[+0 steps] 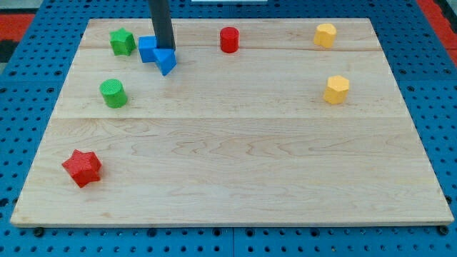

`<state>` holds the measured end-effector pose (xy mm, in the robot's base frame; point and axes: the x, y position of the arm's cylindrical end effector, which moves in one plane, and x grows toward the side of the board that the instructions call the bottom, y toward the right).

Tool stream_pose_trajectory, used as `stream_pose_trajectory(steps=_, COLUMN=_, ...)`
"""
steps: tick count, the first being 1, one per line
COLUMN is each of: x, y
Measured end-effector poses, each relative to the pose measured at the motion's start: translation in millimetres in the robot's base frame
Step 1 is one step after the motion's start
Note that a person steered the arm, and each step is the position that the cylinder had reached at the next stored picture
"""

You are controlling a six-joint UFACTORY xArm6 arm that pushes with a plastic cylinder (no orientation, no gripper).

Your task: Push the blue triangle towards the bottom center

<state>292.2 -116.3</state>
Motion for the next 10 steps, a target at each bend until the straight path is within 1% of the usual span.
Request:
stream_pose_trajectory(steps=2, x=45, y=-5)
stream_pose_trajectory(steps=3, x=56, y=-38)
stream_pose_trajectory(steps=4, x=52, y=-50)
stream_pose_trajectory(steps=5, x=72, y=-58)
stream_pose_trajectory(steps=6, x=87, y=-23)
stream_pose_trajectory(steps=7, x=88, y=30)
stream_pose_trajectory(steps=8, x=69, y=52)
stream_pose_trajectory(steps=9, x=77, y=81)
stream_pose_trajectory(steps=10, x=113, y=74)
